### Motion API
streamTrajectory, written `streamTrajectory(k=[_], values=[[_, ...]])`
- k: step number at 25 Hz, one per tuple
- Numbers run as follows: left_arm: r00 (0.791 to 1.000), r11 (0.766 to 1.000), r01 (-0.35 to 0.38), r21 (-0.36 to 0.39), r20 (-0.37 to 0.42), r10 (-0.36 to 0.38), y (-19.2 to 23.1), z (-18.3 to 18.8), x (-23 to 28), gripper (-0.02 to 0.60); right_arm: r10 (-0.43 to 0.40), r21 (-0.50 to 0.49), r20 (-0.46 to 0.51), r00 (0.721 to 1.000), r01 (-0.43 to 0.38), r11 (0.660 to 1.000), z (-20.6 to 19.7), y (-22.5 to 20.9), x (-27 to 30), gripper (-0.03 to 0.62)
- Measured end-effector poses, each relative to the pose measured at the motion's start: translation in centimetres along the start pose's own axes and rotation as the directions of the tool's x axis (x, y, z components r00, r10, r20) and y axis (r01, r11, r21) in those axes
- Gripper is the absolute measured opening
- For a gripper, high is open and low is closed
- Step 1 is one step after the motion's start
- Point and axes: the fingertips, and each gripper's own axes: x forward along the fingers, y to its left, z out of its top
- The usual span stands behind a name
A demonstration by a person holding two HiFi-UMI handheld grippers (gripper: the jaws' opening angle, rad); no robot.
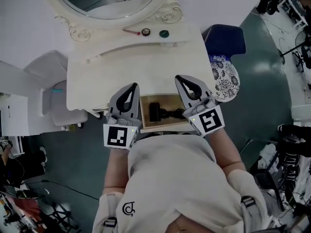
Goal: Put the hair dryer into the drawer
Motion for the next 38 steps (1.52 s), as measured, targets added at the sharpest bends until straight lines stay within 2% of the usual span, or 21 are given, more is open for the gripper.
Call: streamTrajectory(k=[3,9,12,19,32,38], values=[[1.0,1.0,-0.014,0.003,0.021,0.014,0.2,0.8,0.2,0.012,-0.046,0.009,0.015,0.999,0.046,0.999,0.5,-1.2,-1.0,0.005],[1.0,1.0,-0.007,-0.008,0.028,0.007,-0.3,1.9,0.3,0.012,-0.065,-0.004,0.012,0.998,0.066,0.998,0.7,-1.7,-2.0,0.005],[1.0,1.0,-0.014,-0.006,0.013,0.014,-0.2,2.0,0.1,0.012,-0.055,-0.018,0.0,0.999,0.055,0.998,0.5,-1.4,-2.1,0.005],[1.0,1.0,-0.014,0.004,-0.023,0.014,-1.6,1.5,-0.4,0.011,-0.031,0.029,-0.003,1.0,0.031,0.999,0.2,-0.8,-2.7,0.005],[0.998,0.998,-0.057,0.026,-0.005,0.057,-1.7,3.1,-1.1,0.011,0.011,-0.007,-0.007,1.0,-0.011,1.0,0.4,0.1,-3.1,0.005],[0.998,0.998,-0.058,0.034,-0.015,0.059,-2.1,2.4,-1.5,0.011,0.001,-0.002,-0.012,1.0,-0.001,1.0,-0.2,0.3,-3.4,0.005]])
